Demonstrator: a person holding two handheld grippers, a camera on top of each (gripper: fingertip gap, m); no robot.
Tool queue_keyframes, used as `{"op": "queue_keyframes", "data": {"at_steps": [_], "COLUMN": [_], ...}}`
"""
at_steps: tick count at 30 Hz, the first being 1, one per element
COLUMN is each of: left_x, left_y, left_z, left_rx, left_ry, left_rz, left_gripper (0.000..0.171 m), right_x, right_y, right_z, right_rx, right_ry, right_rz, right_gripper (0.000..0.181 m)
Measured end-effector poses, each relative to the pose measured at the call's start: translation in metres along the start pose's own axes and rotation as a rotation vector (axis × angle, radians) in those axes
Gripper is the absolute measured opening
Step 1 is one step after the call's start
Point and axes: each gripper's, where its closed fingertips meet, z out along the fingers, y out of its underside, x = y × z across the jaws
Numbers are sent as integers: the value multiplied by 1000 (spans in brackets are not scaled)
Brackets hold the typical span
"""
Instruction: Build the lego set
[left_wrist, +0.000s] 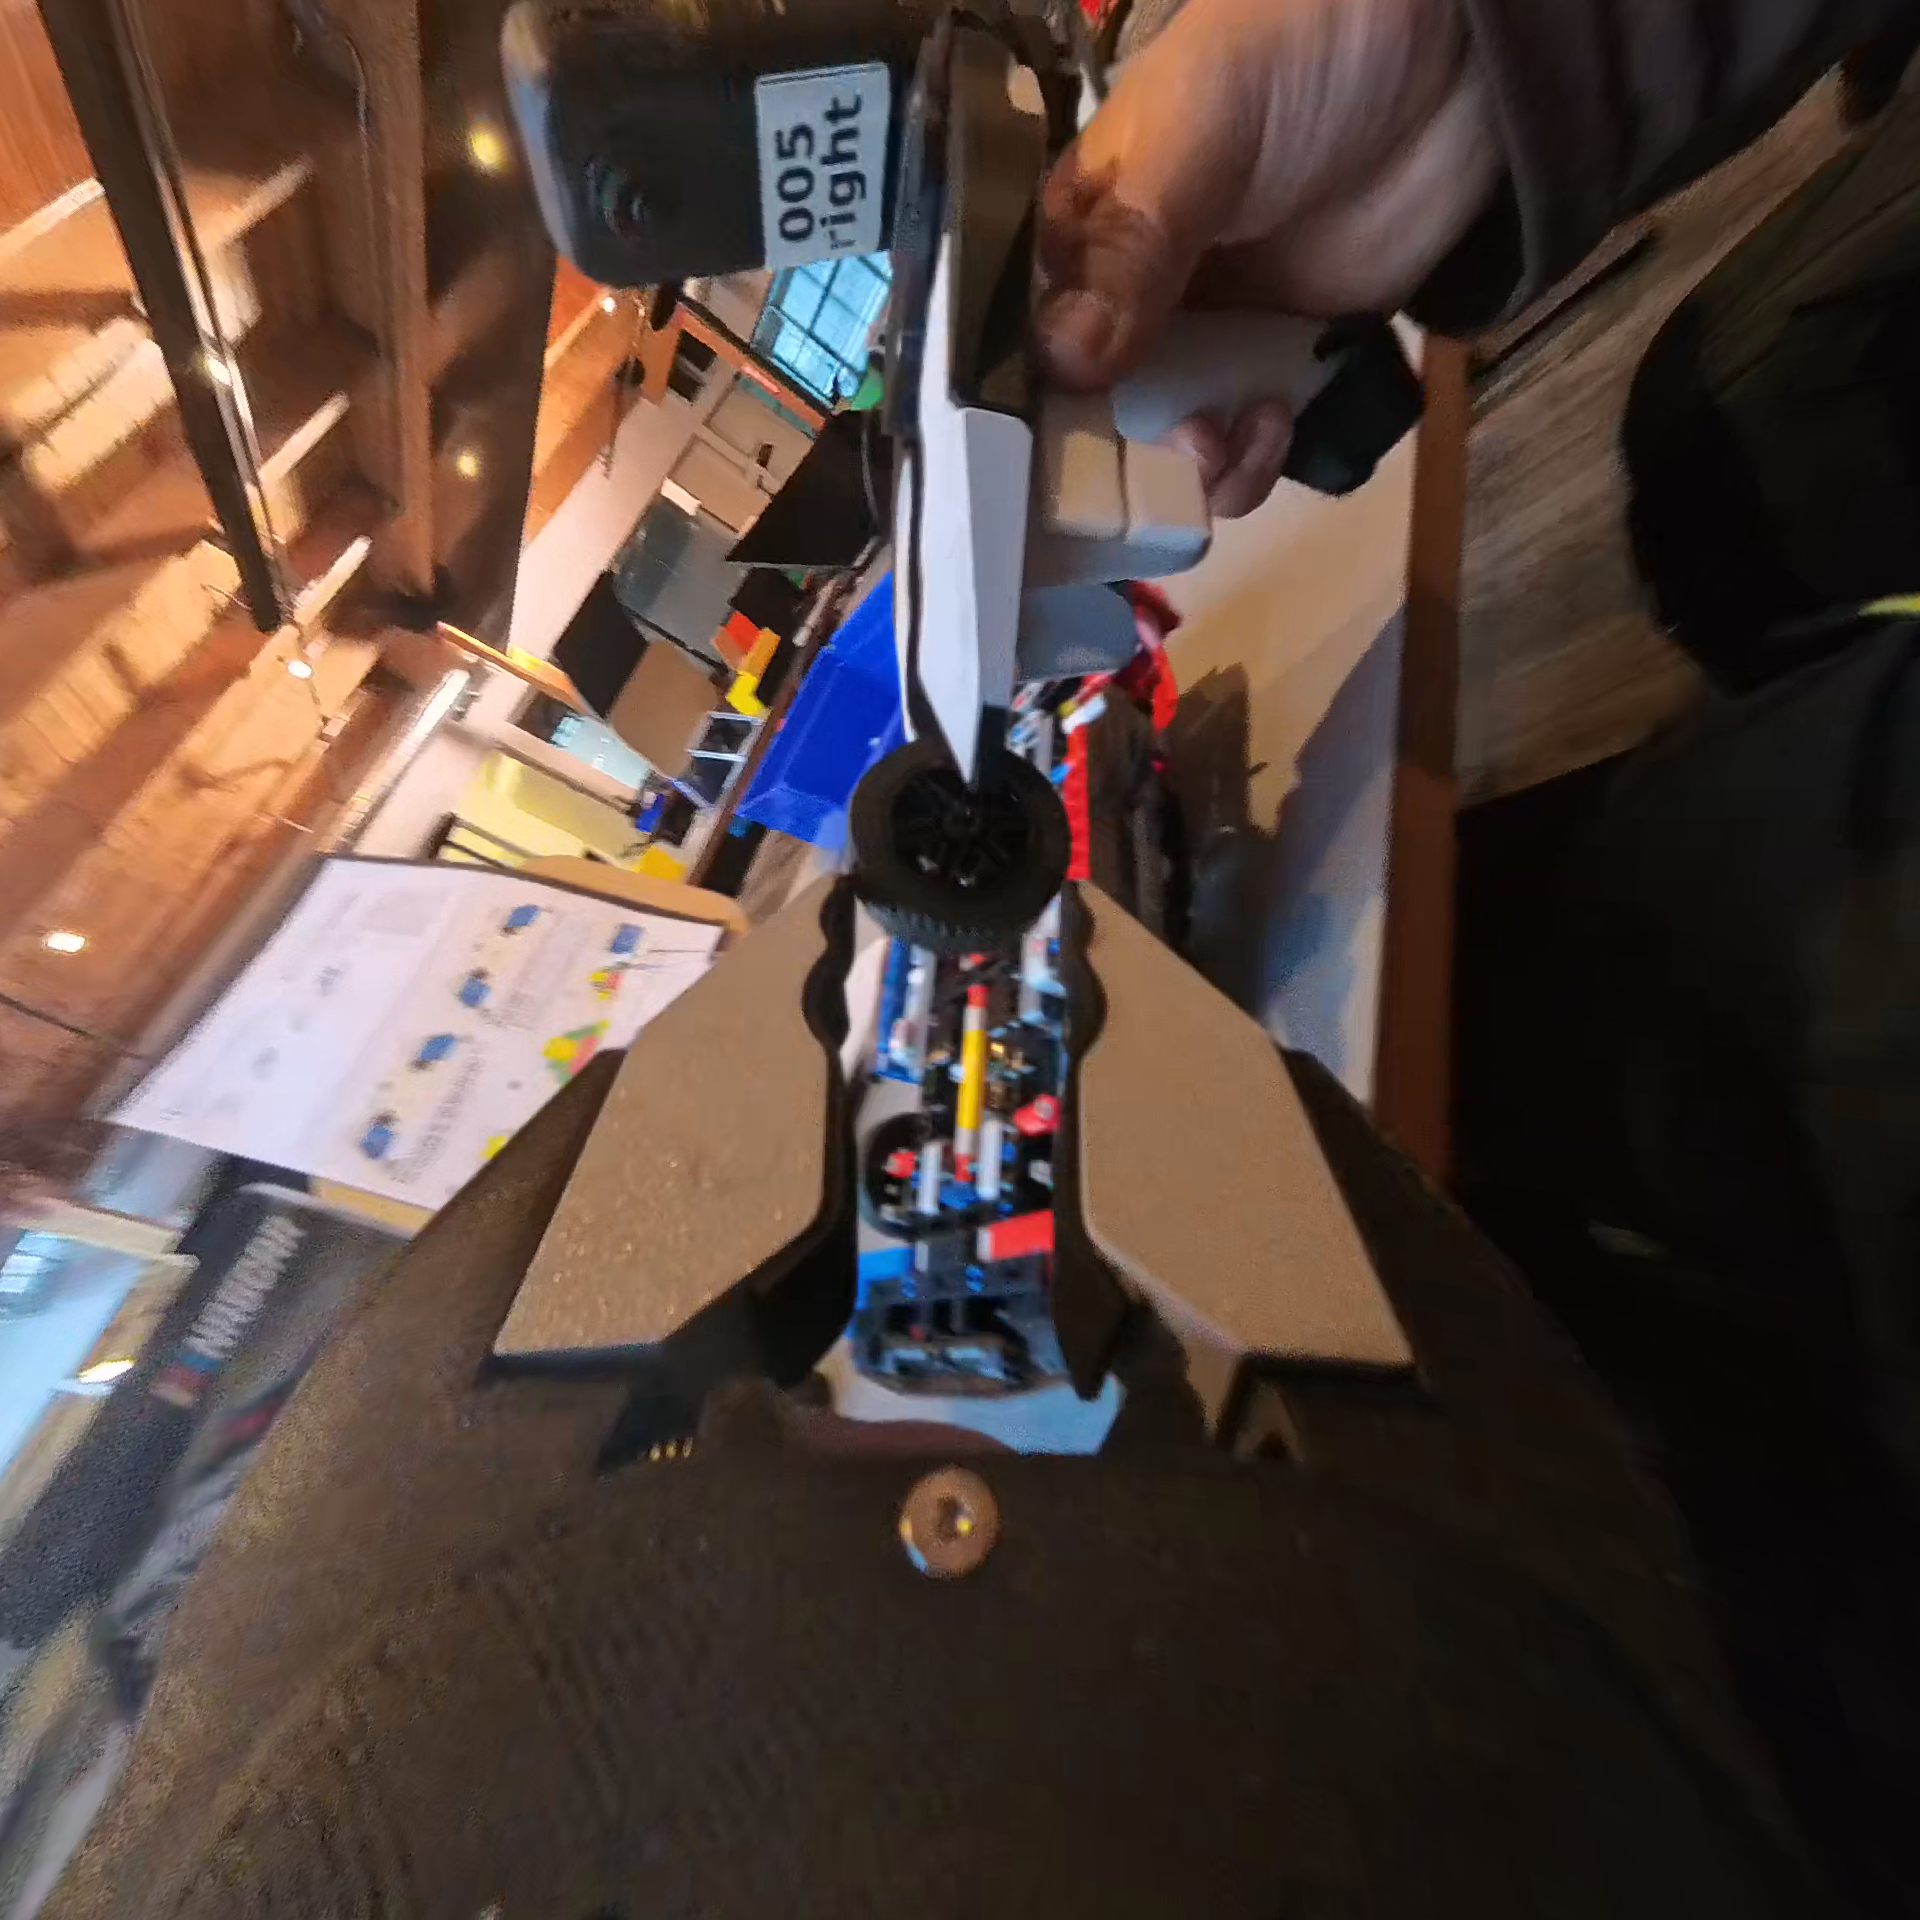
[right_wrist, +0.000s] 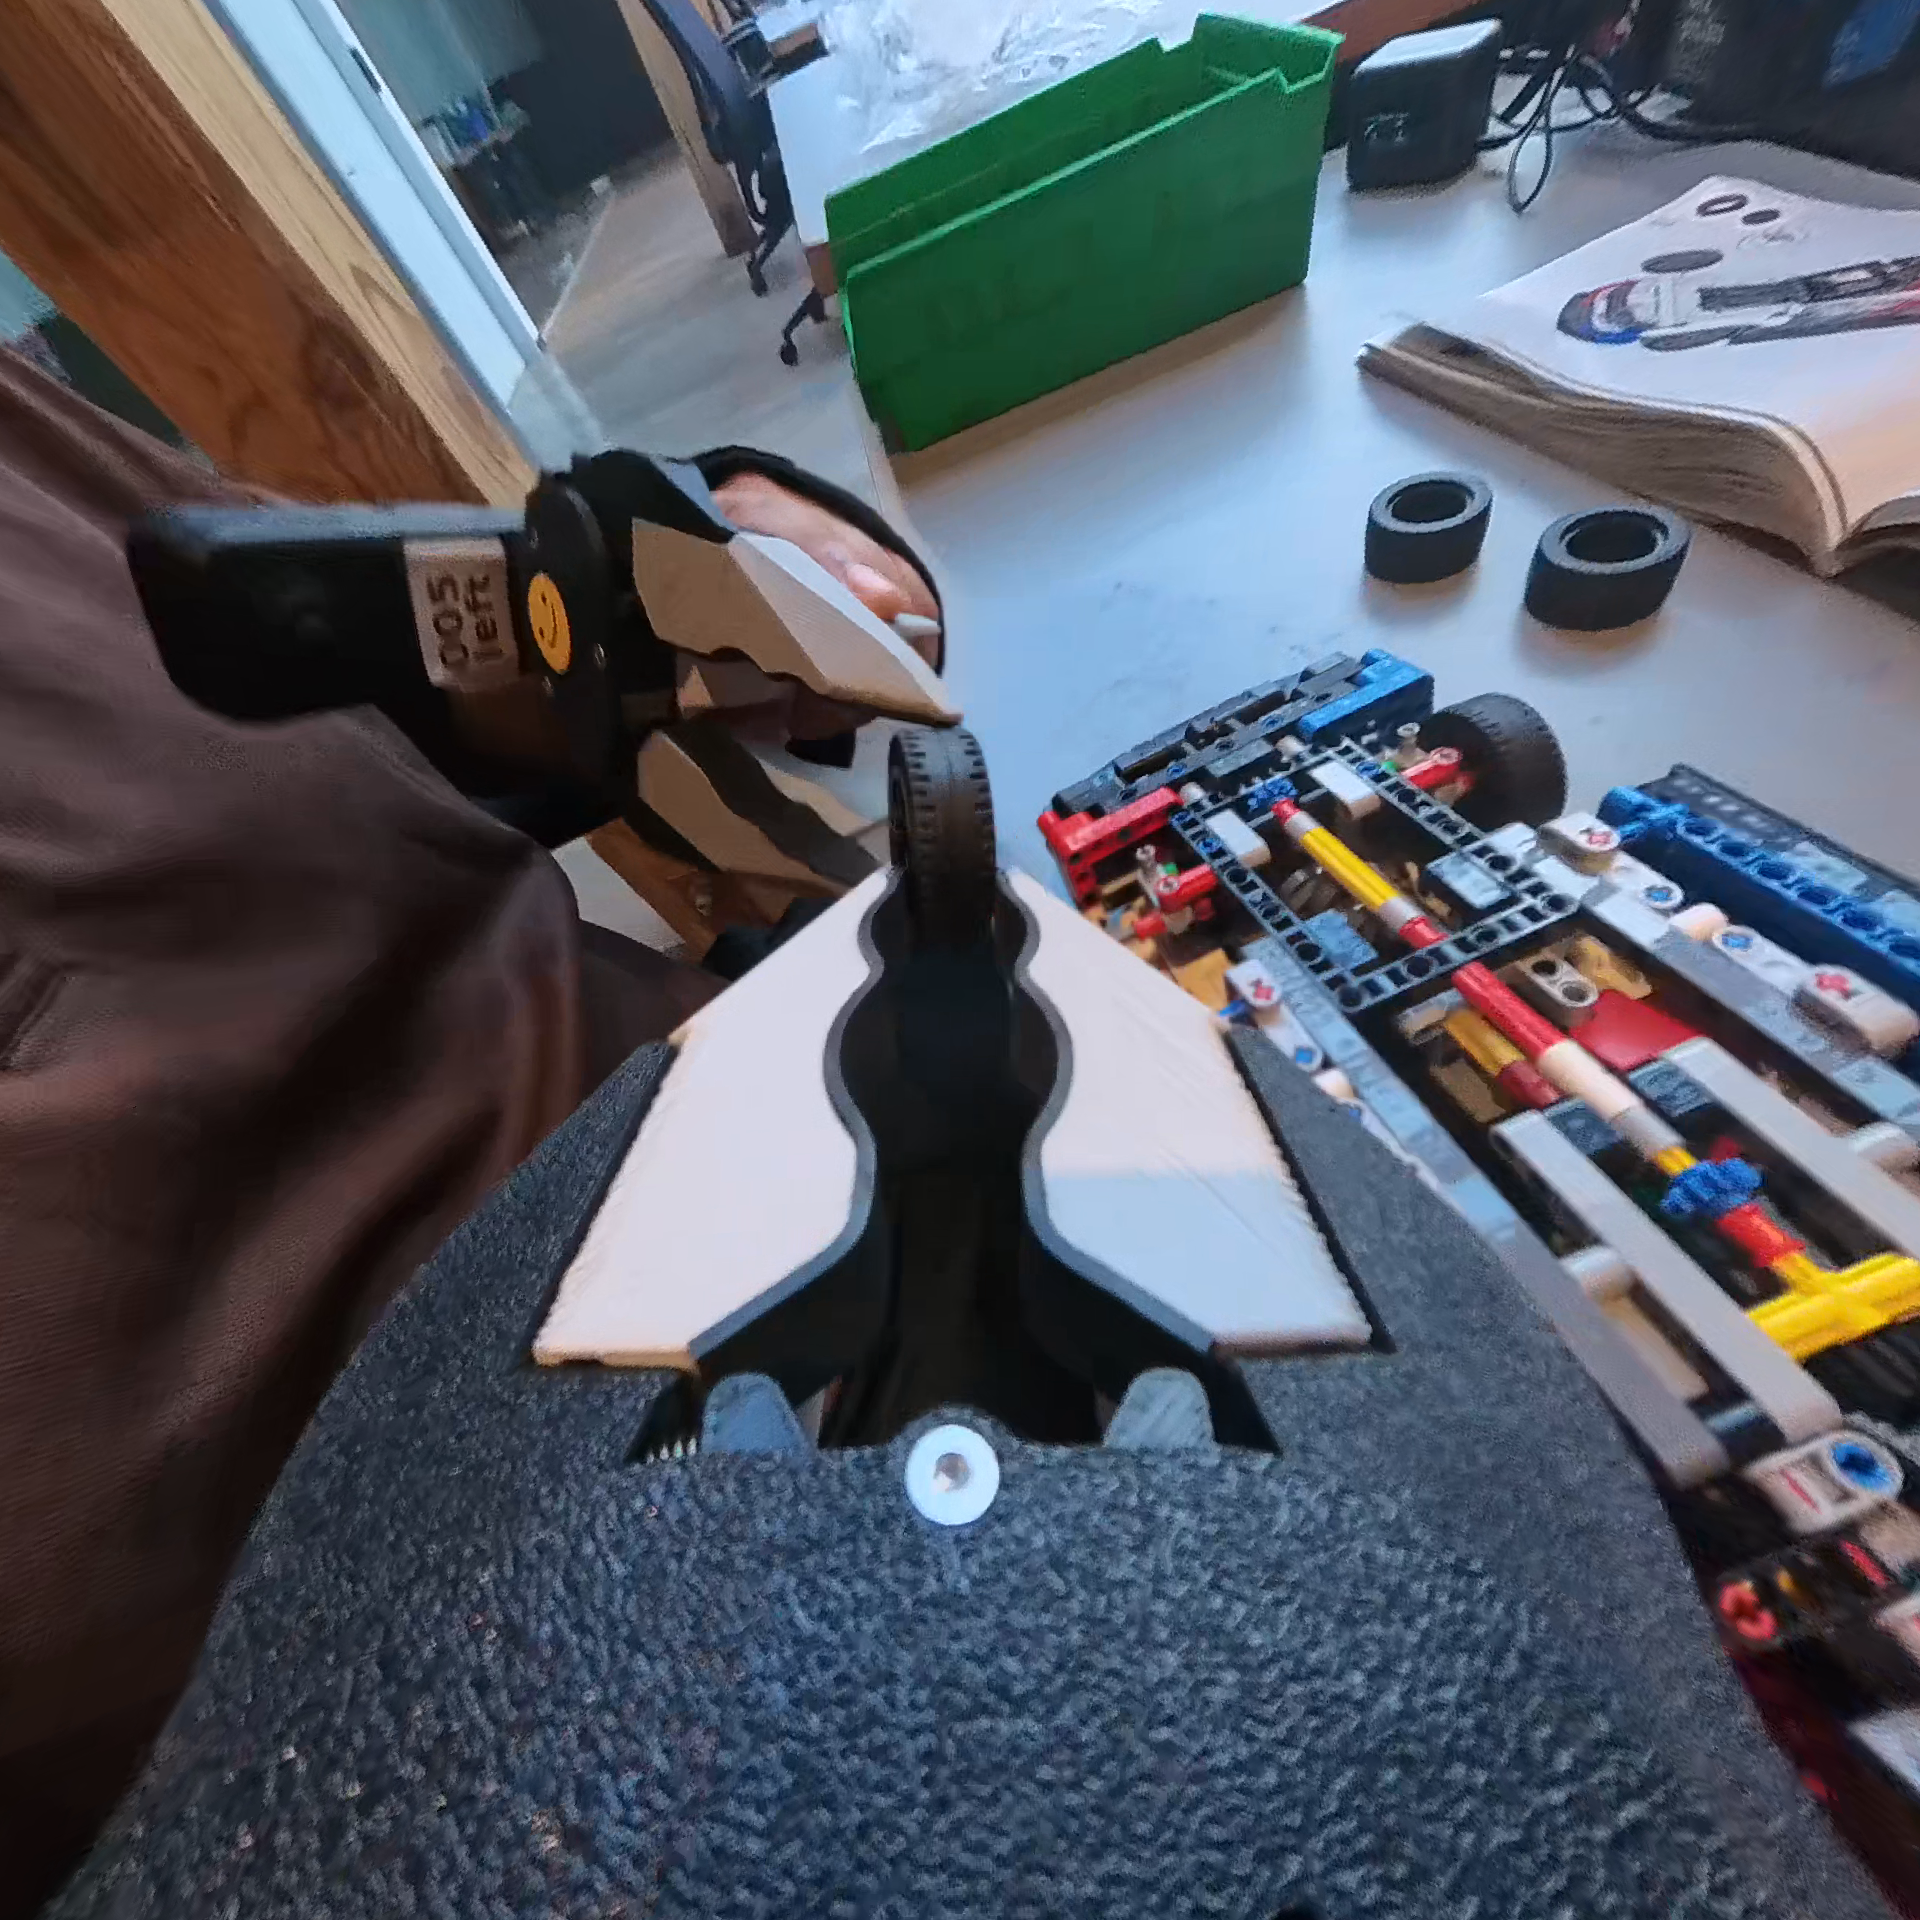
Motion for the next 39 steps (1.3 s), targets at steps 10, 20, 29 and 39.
{"op": "queue_keyframes", "data": {"at_steps": [10,20,29,39], "left_x": [26,45,46,51], "left_y": [32,35,39,42], "left_z": [-28,-14,-13,-26], "left_rx": [-183,-183,-172,-91], "left_ry": [297,429,392,259], "left_rz": [-502,-685,-554,-187], "left_gripper": [29,17,12,12], "right_x": [17,1,9,5], "right_y": [53,44,48,57], "right_z": [15,27,29,38], "right_rx": [-195,-81,-264,-363], "right_ry": [181,10,210,359], "right_rz": [-192,-51,-418,-908], "right_gripper": [11,11,13,11]}}
